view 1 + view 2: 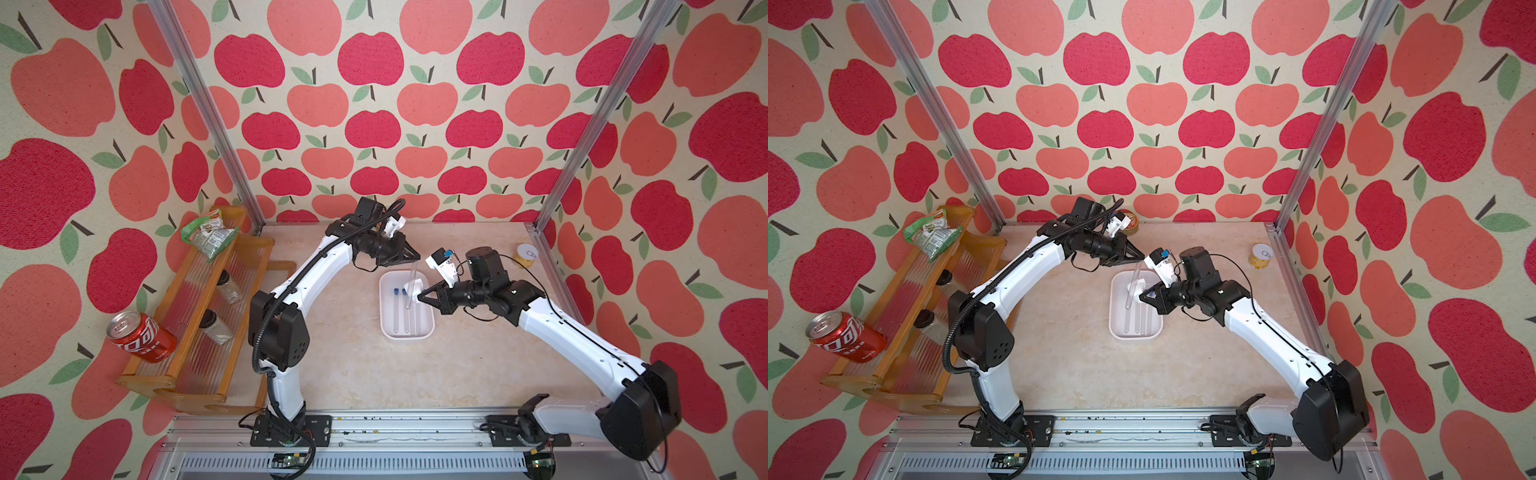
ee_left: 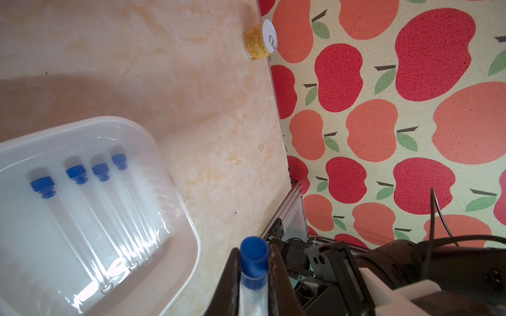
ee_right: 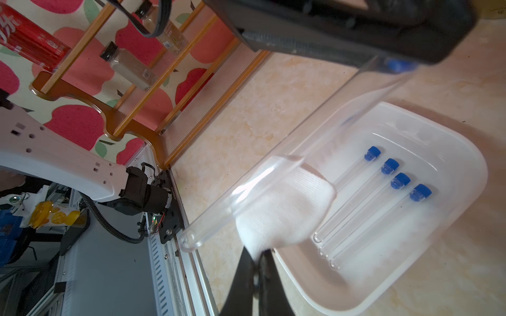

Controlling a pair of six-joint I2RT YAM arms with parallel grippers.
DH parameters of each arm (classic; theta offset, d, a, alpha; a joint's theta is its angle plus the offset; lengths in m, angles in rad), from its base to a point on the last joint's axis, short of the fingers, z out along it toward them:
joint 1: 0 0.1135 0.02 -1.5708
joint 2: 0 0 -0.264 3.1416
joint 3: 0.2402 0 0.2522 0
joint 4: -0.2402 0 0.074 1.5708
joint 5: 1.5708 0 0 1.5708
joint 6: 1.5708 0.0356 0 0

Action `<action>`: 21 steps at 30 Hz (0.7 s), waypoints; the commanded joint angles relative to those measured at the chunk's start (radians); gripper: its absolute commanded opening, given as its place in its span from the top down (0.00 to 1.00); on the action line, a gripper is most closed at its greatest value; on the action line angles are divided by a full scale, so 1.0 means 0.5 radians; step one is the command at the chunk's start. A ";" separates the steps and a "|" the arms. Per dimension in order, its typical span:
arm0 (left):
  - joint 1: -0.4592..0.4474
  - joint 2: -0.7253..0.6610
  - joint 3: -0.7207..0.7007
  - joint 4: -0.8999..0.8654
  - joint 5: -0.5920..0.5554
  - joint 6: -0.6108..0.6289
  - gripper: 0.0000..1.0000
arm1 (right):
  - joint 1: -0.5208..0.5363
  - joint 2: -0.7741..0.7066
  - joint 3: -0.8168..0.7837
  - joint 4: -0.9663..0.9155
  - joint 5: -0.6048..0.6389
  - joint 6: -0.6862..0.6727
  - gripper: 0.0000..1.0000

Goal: Wipe the exteriors of test tubes
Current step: Wipe the dirt from the test tube.

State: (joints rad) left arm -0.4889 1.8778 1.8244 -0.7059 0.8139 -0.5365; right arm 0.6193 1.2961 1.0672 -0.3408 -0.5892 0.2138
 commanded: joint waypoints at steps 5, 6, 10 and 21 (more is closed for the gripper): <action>-0.010 0.015 0.043 -0.025 0.057 0.024 0.86 | -0.145 0.076 0.018 0.280 -0.262 0.248 1.00; -0.014 0.014 0.041 -0.027 0.057 0.027 0.86 | -0.168 0.092 0.027 0.294 -0.265 0.265 1.00; -0.018 0.013 0.042 -0.029 0.057 0.030 0.86 | -0.204 0.153 0.083 0.260 -0.264 0.263 1.00; -0.009 0.026 0.060 -0.026 0.054 0.030 0.86 | -0.167 0.029 -0.115 0.390 -0.342 0.378 1.00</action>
State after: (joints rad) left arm -0.4927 1.8778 1.8244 -0.7059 0.8207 -0.5331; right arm 0.5236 1.3567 1.0492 -0.1883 -0.7216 0.3645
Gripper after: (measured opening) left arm 0.148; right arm 0.067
